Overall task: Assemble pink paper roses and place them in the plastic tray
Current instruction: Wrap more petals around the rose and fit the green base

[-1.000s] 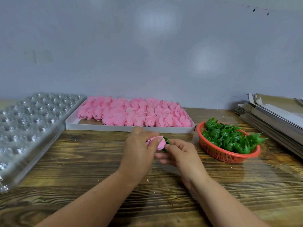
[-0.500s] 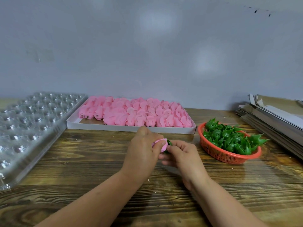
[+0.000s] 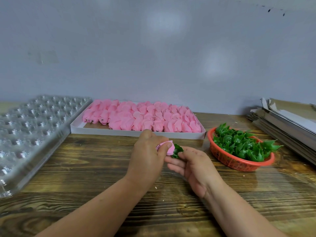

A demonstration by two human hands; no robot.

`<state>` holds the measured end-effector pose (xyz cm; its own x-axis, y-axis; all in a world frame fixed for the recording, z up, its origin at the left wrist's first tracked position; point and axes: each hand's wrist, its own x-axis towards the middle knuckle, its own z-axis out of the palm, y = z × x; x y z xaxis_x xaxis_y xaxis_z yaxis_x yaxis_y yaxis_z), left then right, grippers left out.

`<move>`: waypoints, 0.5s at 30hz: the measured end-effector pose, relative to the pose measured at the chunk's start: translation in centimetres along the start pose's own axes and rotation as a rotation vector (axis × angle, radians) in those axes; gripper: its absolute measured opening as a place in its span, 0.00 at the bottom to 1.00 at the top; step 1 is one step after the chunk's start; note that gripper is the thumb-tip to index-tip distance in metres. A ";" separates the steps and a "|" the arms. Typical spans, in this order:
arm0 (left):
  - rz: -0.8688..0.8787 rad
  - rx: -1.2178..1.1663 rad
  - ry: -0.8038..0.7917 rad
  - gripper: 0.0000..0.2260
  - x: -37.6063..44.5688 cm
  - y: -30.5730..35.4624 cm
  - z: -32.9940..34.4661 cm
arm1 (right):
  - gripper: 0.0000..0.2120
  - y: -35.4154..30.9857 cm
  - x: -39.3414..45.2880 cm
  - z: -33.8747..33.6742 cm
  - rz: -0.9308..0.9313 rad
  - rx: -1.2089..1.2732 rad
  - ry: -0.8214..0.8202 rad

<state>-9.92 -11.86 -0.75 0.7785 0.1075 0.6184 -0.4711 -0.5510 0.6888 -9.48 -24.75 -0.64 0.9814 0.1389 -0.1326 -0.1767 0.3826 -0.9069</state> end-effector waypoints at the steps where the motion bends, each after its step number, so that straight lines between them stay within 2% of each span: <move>1: 0.000 -0.002 0.002 0.08 0.0 0.0 0.0 | 0.20 0.0 0.0 0.0 0.003 0.009 -0.009; 7: -0.008 -0.011 0.018 0.07 0.1 -0.1 -0.1 | 0.18 -0.1 0.3 -0.3 0.029 0.022 -0.063; 15: -0.209 -0.218 -0.067 0.05 0.5 -0.4 -0.4 | 0.17 -0.3 0.2 -0.3 0.047 0.031 -0.016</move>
<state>-9.50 -11.29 -0.55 0.8901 0.1409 0.4334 -0.3702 -0.3311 0.8679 -9.21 -25.14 -0.52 0.9707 0.1722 -0.1677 -0.2248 0.4037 -0.8868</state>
